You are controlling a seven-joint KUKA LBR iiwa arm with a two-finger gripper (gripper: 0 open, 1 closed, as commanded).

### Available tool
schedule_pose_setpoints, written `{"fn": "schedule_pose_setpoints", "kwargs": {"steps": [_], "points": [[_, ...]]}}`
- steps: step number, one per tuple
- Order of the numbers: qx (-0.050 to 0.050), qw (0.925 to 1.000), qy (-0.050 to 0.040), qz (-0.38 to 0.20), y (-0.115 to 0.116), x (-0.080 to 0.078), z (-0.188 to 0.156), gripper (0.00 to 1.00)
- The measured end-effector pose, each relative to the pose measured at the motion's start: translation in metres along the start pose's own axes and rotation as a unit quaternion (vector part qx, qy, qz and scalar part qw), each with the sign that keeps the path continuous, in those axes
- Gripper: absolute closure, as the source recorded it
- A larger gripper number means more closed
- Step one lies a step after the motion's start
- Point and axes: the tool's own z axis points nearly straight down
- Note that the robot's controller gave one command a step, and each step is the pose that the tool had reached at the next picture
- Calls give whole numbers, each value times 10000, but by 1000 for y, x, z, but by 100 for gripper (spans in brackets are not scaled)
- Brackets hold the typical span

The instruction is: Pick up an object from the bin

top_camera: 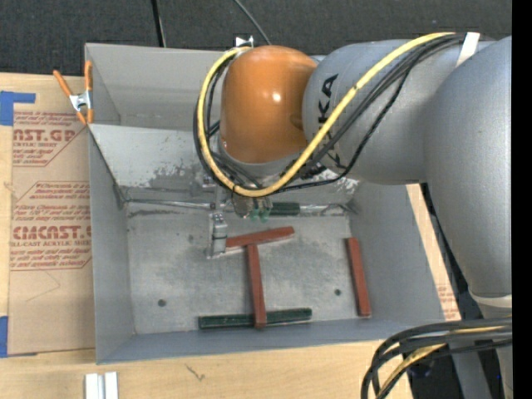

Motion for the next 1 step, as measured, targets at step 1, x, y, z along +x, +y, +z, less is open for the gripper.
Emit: {"fn": "schedule_pose_setpoints", "kwargs": {"steps": [1], "points": [[-1, 9997, 10, -256, -32, 26, 67, 0]]}}
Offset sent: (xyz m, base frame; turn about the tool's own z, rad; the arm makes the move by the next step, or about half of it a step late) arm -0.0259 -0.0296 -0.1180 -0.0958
